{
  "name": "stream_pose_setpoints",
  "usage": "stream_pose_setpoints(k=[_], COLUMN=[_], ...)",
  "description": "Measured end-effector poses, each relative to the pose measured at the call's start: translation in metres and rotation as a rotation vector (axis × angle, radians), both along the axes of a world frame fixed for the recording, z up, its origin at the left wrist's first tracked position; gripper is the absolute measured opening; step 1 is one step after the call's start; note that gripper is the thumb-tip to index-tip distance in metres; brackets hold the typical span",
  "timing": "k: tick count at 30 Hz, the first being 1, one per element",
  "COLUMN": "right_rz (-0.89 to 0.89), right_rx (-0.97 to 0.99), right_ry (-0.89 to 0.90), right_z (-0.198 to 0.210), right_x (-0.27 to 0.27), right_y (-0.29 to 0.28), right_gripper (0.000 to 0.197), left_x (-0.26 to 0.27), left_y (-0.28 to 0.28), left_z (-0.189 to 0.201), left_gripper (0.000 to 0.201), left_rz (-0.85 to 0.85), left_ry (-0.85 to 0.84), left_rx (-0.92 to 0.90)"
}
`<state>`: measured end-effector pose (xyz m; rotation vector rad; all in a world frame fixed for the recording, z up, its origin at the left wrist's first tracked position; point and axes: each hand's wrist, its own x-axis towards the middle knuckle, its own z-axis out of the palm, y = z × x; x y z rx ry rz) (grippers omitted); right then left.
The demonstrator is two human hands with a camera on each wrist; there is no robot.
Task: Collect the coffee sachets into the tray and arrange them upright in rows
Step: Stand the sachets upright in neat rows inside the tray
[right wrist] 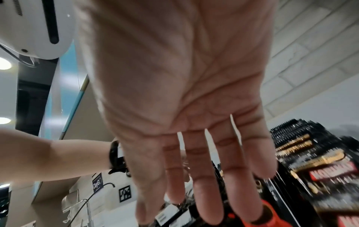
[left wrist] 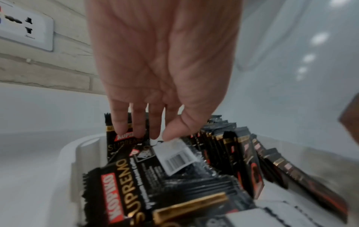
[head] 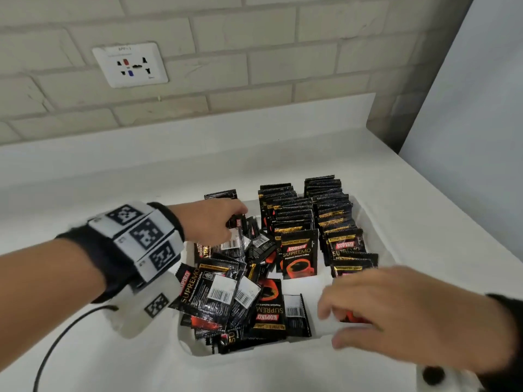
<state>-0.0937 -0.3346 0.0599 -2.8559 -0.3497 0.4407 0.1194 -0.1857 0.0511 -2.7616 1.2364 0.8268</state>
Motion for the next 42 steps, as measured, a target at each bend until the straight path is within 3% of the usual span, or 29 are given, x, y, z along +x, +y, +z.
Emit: stream_pose_setpoints(k=[3,6,10,14,15,27,35,42], right_rz=[0.019,-0.083,-0.041,-0.044,-0.042,-0.009,-0.043,-0.063], right_rx=[0.051,0.016,-0.084,0.012,0.038,0.052,0.141,0.143], right_ry=[0.054,0.127,-0.087,0.067,0.035,0.09,-0.005,0.253], right_z=[-0.008,-0.016,-0.042,-0.034,-0.034,-0.038,-0.007,-0.02], right_x=[-0.007,-0.007,-0.009,-0.005,-0.003,0.0,0.022,0.07], right_y=[0.003,0.009,0.003,0.006,0.004,0.003,0.007,0.015], right_gripper=[0.033,0.021,0.021,0.018,0.018,0.024,0.038,0.037], left_x=[0.006,0.006,0.007,0.009,0.009,0.006,0.005,0.009], left_y=[-0.005,-0.008,-0.01,-0.011,-0.01,-0.012,-0.007,-0.008], left_z=[-0.004,-0.007,-0.012,-0.015,-0.016,-0.021,-0.023,-0.023], left_gripper=[0.062,0.074,0.08,0.078,0.077,0.079,0.086,0.087], left_rz=[-0.007,0.026,0.033,0.033,0.034,0.152,0.188,0.204], left_ry=[0.016,0.078,0.07,0.023,0.012,0.2,0.265,0.292], left_rx=[0.116,0.171,0.239,0.309,0.315,0.256,0.234,0.187])
